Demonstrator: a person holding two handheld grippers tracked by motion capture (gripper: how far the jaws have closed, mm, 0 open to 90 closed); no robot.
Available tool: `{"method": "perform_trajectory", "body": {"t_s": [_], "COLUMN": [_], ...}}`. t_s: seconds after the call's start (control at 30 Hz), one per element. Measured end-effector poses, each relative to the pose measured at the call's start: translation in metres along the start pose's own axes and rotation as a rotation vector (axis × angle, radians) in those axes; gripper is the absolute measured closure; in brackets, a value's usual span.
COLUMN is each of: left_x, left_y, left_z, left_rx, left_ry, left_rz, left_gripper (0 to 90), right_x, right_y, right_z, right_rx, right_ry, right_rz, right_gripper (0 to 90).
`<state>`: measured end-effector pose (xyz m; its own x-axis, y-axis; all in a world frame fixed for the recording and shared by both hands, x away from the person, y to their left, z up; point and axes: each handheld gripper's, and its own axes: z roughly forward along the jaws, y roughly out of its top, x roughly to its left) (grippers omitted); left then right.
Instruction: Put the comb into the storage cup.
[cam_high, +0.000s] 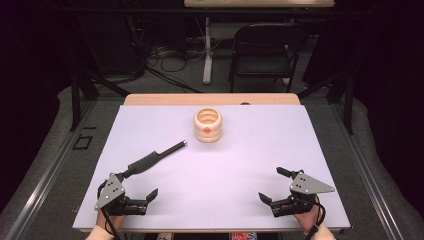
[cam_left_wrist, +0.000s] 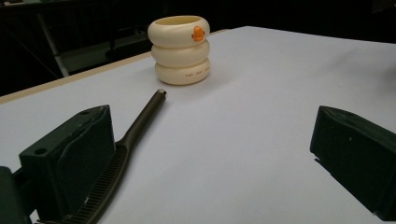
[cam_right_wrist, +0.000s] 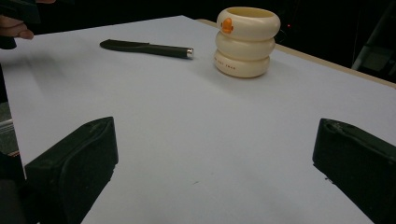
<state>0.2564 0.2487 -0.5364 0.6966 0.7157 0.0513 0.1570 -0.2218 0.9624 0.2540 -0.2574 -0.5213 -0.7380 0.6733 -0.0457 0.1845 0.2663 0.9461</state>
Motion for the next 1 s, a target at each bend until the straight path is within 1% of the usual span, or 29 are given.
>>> {"method": "perform_trajectory", "body": {"t_s": [0.13, 0.17, 0.3, 0.37, 0.43, 0.53, 0.57, 0.83, 0.97, 1.0], "left_x": [0.0005, 0.0005, 0.0007, 0.0012, 0.0010, 0.0006, 0.0007, 0.0032, 0.0051, 0.0054], "left_y": [-0.0001, -0.0001, 0.0007, 0.0008, 0.0008, 0.0011, 0.0012, 0.0025, 0.0031, 0.0036], "left_z": [-0.0009, -0.0011, -0.0021, -0.0017, -0.0010, -0.0009, -0.0008, 0.0010, 0.0033, 0.0040], "left_rx": [0.001, 0.001, -0.008, -0.006, 0.000, 0.001, 0.002, 0.000, -0.004, 0.002], "left_ry": [0.005, 0.015, 0.028, 0.025, 0.025, 0.027, 0.027, 0.041, 0.046, 0.049], "left_rz": [0.006, 0.004, 0.007, 0.003, 0.007, 0.011, 0.012, 0.015, 0.009, 0.005], "left_gripper": [0.0, 0.0, 0.0, 0.0, 0.0, 0.0, 0.0, 0.0, 0.0, 0.0], "right_x": [0.0005, 0.0010, 0.0012, 0.0011, 0.0006, 0.0016, 0.0013, 0.0017, 0.0017, 0.0014], "right_y": [0.0002, 0.0002, 0.0000, -0.0003, -0.0005, -0.0005, -0.0003, -0.0006, -0.0006, -0.0006], "right_z": [0.0004, 0.0008, 0.0010, 0.0009, 0.0008, 0.0005, 0.0004, 0.0019, 0.0021, 0.0021], "right_rx": [0.001, 0.004, 0.008, 0.010, 0.007, 0.009, 0.006, 0.013, 0.017, 0.017], "right_ry": [0.003, 0.004, 0.003, 0.002, 0.000, 0.001, 0.001, 0.004, 0.001, 0.000], "right_rz": [-0.008, -0.010, -0.008, -0.005, -0.009, -0.003, -0.014, -0.010, -0.014, -0.015], "right_gripper": [0.0, 0.0, 0.0, 0.0, 0.0, 0.0, 0.0, 0.0, 0.0, 0.0]}}
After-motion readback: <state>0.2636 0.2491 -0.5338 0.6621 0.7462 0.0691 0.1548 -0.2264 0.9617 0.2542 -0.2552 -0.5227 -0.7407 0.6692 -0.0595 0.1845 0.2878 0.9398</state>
